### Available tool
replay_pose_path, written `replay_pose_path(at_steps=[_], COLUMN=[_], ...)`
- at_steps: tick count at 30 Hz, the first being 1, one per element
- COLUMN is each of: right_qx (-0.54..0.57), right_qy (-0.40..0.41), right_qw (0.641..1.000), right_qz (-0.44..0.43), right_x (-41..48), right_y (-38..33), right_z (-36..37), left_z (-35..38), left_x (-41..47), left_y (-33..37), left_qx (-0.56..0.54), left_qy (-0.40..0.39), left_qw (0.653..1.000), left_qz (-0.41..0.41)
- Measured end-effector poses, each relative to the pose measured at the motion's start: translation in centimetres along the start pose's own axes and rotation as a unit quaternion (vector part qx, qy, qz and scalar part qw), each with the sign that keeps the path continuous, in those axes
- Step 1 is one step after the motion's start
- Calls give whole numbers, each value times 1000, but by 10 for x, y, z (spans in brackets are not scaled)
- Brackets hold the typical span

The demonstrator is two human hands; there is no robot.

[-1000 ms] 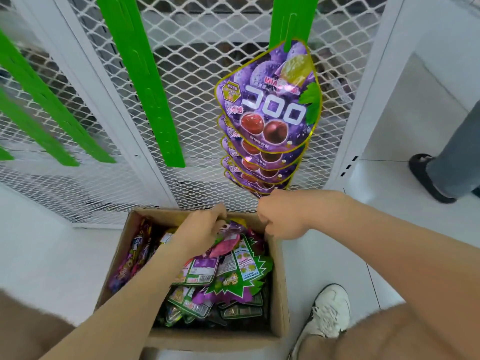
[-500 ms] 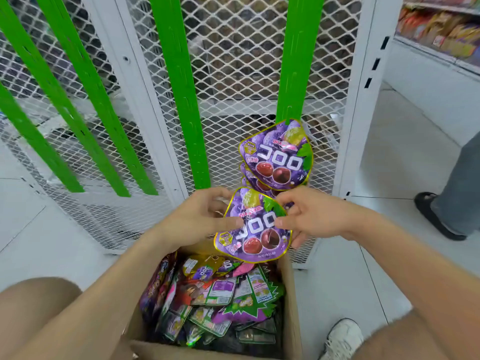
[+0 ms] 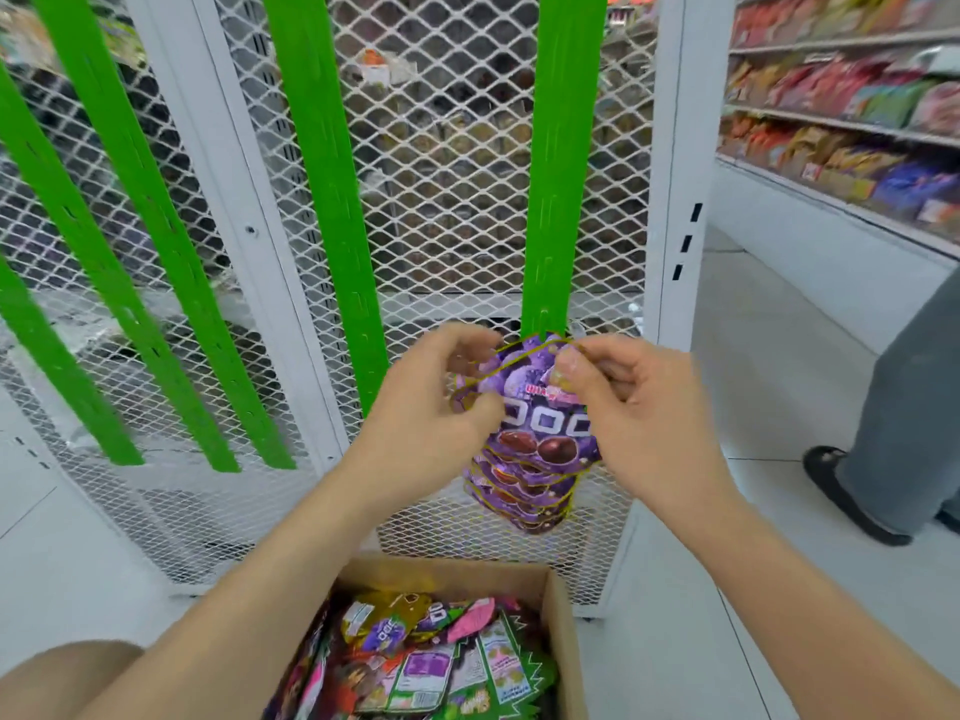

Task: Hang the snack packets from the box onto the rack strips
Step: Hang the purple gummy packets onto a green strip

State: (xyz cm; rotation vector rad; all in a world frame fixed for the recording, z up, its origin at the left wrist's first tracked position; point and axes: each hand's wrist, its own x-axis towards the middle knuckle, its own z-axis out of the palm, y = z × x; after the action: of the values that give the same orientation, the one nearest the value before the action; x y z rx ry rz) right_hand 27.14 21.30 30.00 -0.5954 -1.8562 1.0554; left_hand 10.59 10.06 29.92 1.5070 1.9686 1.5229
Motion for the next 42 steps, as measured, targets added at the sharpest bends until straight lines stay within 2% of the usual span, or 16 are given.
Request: replay_pose_path(at_steps=[2,7,10,17,24,38,40,42], right_qx=[-18,-71,-90,-93,-126,-159,-151,-156], right_qy=[45,105,137,186,214,193,172,162], right_qw=[998,987,981,971,958,955,961,962], right_qz=[-46,-102,-108,-120,-141,-161,-156,-158], right_x=[18,52,56,55,53,36,30,25], right_y=[-12,-32,-31,-24,-25,-13,-6,-1], right_z=[-7,-6,5,14,17,23,22,18], left_z=[2,13,13,10,9,8,7,7], left_x=[21,61,75,78,74,70,69,69], left_y=[18,53,54,57,60,62,57,44], left_qx=[16,-120,-128,-142,-157,-185,-159,-55], left_qy=[19,52,45,-10,13,29,19,40], left_qw=[1000,990,987,986,985,977,985,998], left_qz=[8,-56,-86,-82,-76,-99,-71,-16])
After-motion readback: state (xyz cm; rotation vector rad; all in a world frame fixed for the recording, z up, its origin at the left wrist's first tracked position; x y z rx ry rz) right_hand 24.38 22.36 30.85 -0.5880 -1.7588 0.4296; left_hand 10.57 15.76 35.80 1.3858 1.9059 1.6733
